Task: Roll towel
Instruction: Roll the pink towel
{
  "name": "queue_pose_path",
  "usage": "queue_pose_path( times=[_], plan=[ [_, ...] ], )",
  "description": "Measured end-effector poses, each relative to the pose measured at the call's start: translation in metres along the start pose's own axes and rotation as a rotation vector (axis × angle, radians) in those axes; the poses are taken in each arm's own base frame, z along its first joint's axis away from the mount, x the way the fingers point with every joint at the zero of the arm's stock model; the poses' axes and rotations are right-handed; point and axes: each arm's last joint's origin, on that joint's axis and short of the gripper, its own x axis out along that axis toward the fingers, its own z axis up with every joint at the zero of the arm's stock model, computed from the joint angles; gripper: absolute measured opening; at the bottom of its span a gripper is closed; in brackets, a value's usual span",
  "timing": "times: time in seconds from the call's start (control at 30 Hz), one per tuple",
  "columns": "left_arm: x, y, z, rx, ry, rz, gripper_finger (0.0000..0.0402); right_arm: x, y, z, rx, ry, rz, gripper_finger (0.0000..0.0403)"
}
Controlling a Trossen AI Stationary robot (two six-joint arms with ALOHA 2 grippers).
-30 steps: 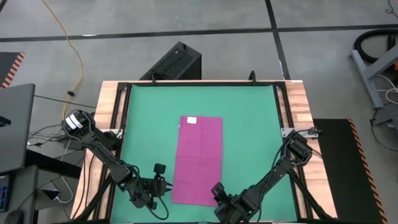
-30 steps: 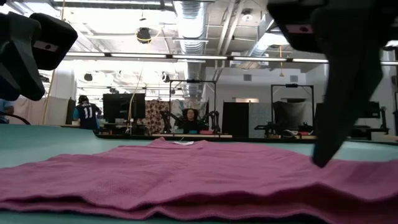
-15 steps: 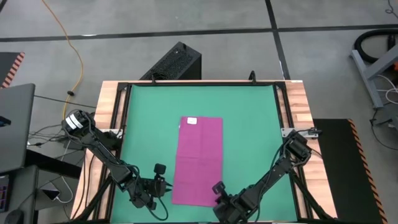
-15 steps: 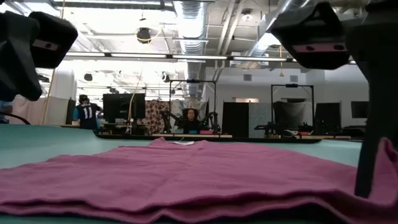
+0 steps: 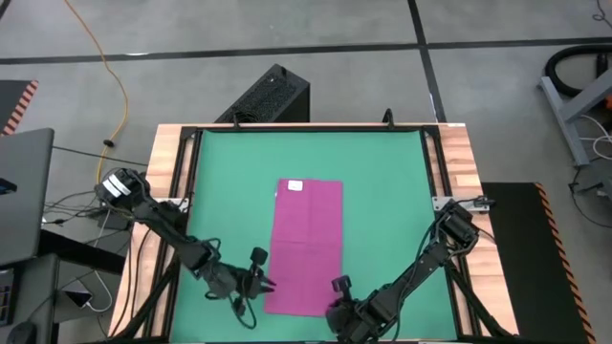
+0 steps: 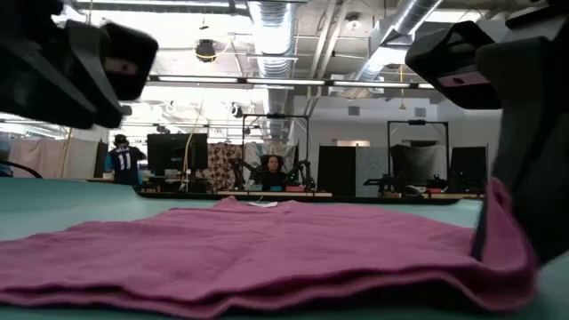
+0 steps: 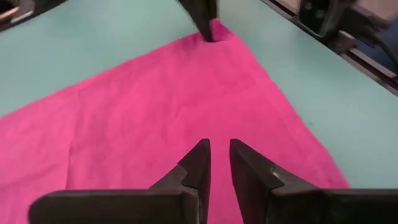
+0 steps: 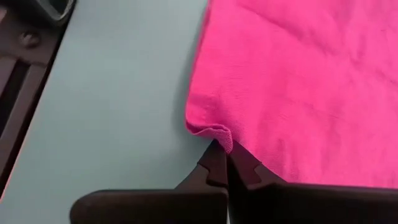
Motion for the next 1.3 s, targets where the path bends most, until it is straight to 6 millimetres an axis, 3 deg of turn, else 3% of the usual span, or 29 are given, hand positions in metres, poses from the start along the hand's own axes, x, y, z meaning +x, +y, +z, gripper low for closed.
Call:
queue_pose_path(
  times=[0.17,0.5,0.7,1.03,1.3],
  plan=[
    [-0.002,0.002,-0.014,-0.061,-0.013,-0.004,0.0005,0.000,0.000,0.000,0.048,-0.005,-0.004,0.0004],
    [0.031,-0.016,-0.027,-0.003,0.051,-0.079,0.0000,0.000,0.000,0.001,0.065,-0.013,-0.001,0.0003],
    [0.045,-0.022,-0.035,-0.086,0.110,-0.042,0.0000,0.000,0.001,0.004,0.148,-0.037,0.012,0.0003],
    [0.047,-0.024,-0.044,-0.192,0.166,-0.099,0.0000,-0.006,0.012,-0.001,0.320,-0.022,0.053,0.0003],
    [0.046,-0.026,-0.044,-0.215,0.178,-0.161,0.0000,-0.013,0.004,0.005,0.467,-0.033,0.060,0.0002]
  ],
)
